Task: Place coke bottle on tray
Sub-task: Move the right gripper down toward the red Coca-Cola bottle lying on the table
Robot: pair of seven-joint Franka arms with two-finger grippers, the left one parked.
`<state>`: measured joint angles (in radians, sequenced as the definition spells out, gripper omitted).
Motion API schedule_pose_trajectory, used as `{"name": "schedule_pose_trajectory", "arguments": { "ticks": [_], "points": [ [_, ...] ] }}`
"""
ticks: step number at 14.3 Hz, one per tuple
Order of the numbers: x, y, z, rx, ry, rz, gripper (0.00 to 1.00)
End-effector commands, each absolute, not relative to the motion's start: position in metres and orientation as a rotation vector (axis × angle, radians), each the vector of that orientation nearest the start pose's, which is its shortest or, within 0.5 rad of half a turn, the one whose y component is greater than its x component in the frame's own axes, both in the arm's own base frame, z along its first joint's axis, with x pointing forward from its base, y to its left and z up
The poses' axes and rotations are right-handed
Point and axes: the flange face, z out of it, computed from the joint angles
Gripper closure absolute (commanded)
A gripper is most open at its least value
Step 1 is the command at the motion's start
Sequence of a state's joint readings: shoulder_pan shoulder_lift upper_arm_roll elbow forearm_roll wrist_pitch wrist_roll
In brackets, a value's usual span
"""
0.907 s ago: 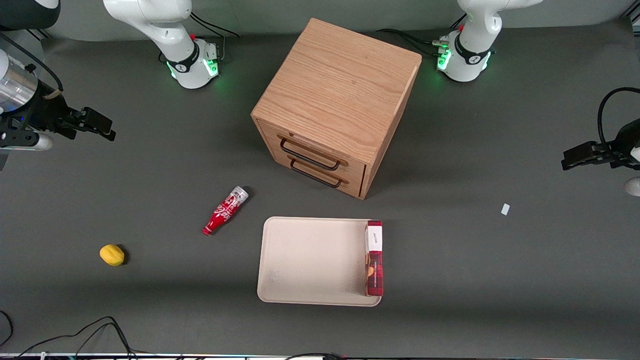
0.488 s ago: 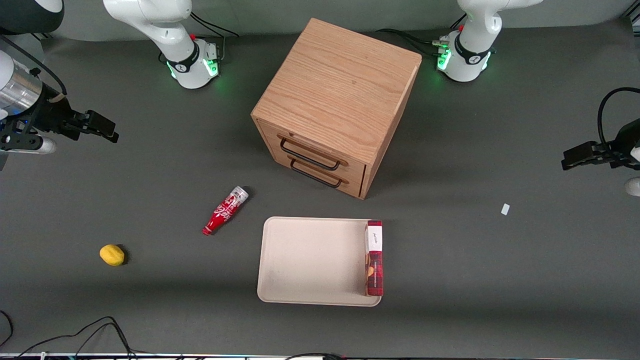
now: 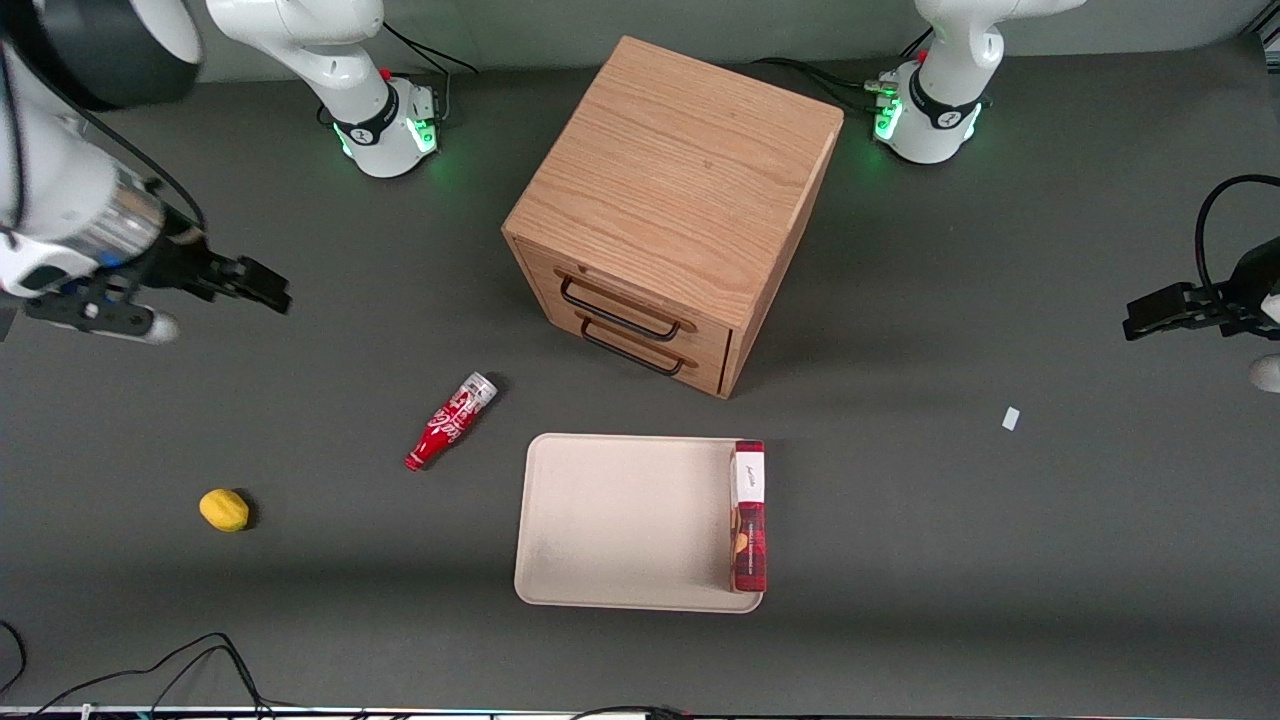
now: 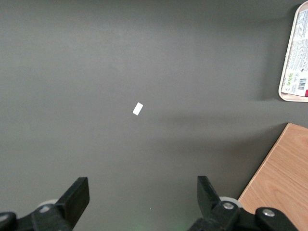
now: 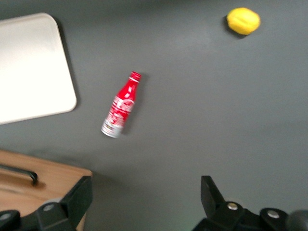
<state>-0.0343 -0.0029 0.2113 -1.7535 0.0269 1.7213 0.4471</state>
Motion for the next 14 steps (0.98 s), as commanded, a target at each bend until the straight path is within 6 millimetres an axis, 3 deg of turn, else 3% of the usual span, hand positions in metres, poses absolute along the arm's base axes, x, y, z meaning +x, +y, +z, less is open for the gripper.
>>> {"name": "schedule_pose_trajectory", "arguments": {
  "ticks": [1,5,8,10,14],
  "points": [
    [0.565,0.15,0.499,-3.046,0.621,0.044,0.0],
    [0.587,0.18,0.396,-3.083,0.839,0.053,0.0],
    [0.595,0.194,0.332,-3.028,0.981,0.075,0.0],
    [0.59,0.197,0.292,-2.994,0.999,0.065,0.0],
    [0.575,0.196,0.232,-3.016,1.021,0.006,0.0]
  ]
}}
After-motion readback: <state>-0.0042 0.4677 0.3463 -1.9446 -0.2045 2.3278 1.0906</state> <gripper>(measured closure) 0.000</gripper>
